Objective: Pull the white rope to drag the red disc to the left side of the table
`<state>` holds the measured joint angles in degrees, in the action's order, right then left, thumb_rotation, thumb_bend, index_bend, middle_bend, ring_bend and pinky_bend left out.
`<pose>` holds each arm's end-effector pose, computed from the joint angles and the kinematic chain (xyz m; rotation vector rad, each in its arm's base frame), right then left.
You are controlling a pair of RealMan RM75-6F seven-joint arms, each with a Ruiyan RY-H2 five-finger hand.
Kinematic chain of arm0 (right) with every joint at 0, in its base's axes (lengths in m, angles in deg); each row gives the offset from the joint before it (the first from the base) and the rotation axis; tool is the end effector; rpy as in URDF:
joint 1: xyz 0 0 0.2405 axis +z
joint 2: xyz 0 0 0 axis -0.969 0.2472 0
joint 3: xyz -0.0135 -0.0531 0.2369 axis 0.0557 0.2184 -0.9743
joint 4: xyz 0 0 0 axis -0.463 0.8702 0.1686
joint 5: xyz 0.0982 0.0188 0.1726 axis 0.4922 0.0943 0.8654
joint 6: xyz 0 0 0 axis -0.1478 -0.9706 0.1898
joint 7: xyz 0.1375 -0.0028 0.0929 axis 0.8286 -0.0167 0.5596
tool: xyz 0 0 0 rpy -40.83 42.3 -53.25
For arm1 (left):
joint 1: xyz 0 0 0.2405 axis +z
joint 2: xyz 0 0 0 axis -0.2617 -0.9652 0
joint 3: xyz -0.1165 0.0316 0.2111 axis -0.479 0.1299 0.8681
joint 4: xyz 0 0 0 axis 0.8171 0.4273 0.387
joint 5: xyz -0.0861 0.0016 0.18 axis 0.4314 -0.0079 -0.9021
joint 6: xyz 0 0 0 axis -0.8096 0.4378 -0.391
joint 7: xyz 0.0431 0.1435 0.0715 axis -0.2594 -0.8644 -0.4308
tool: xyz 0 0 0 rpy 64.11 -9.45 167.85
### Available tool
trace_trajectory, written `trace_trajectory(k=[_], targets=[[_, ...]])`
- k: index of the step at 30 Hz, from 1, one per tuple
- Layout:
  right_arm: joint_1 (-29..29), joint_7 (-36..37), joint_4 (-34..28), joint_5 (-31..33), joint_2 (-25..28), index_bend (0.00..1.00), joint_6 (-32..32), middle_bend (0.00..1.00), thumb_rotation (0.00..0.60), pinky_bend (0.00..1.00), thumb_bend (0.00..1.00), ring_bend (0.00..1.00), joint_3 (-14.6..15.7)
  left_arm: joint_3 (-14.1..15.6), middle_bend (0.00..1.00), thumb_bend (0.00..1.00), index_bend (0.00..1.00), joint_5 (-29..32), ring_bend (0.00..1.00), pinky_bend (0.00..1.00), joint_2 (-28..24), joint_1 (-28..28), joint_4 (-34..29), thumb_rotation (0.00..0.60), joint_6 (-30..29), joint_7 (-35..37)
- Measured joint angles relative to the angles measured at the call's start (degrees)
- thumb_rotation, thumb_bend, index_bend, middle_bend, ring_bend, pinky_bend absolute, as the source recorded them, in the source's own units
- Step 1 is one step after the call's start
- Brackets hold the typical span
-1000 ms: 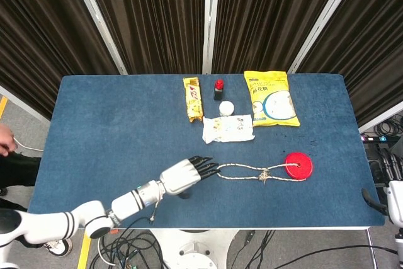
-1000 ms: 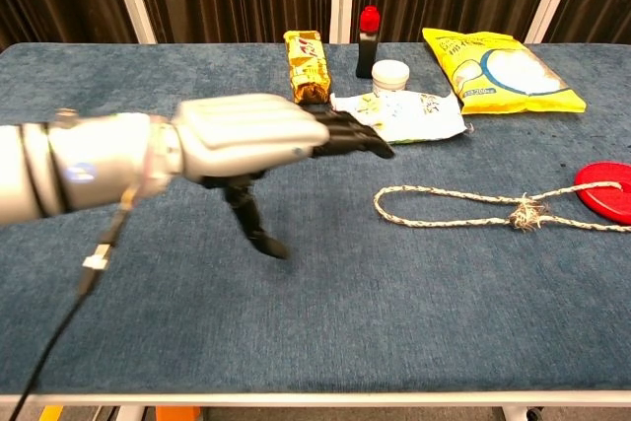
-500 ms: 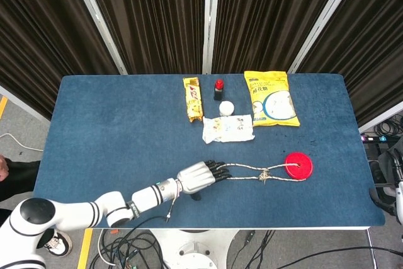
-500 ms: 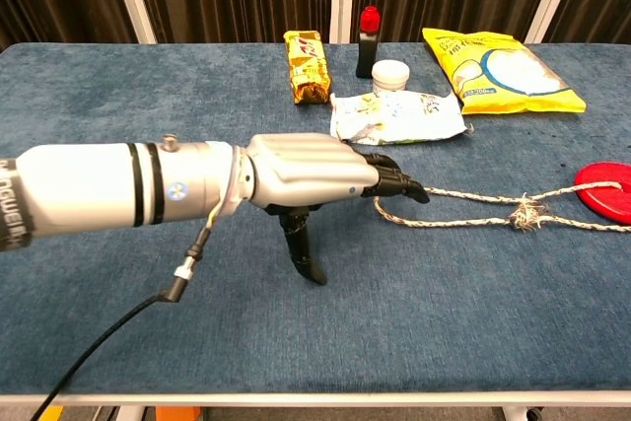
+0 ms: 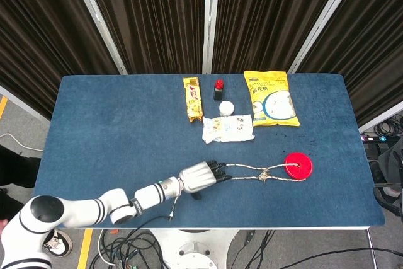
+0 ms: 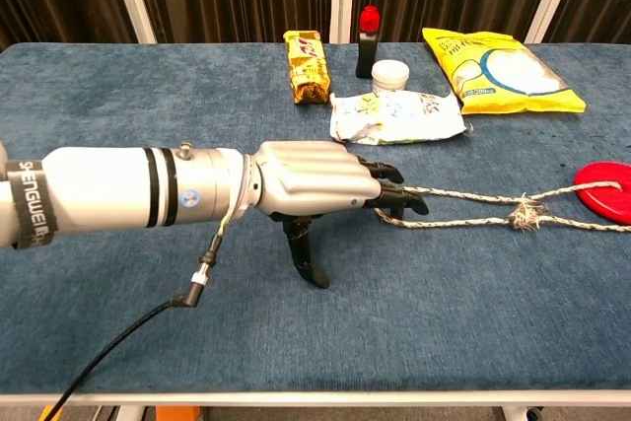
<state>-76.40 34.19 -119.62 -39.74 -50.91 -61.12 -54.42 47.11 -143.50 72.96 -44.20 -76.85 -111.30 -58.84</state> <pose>-0.3465 -0.1799 0.2069 1.1785 -0.9045 0.8983 -0.0374 0.3057 -0.1331 -2.6030 -0.4993 -0.9003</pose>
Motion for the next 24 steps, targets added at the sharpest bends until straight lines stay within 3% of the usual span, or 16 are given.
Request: trace_trajectory(k=[7,18,22,24], targets=[[0.1,-0.6,-0.3,-0.1,-0.1,0.0,0.2,0.0,0.6,0.0,0.21,0.0,0.0,-0.1,0.72,0.08,0.09,1.6,0.21,0.17,-2.2,0.4,-2.8,0.6,-1.5,-2.3],[0.3,-1.5,-0.9,-0.2,-0.4,0.0,0.5,0.0,0.6,0.0,0.22,0.0,-0.1,0.9,0.87,0.13,0.16,4.3,0.46,0.2,-5.2,2.1,-6.1,0.6,-3.2,-6.2],[0.3,-1.6,-0.9,-0.1,-0.4,0.0,0.7,0.0,0.6,0.0,0.22,0.0,-0.1,1.2,0.9,0.22,0.29,4.7,0.57,0.27,-6.0,3.0,-6.9,0.6,-5.0,-7.5],[0.3,-1.6,-0.9,-0.2,-0.4,0.0,0.8,0.0,0.6,0.0,0.22,0.0,-0.1,1.2,0.93,0.27,0.45,4.8,0.65,0.42,-6.2,3.5,-7.2,0.6,-6.0,-8.1]])
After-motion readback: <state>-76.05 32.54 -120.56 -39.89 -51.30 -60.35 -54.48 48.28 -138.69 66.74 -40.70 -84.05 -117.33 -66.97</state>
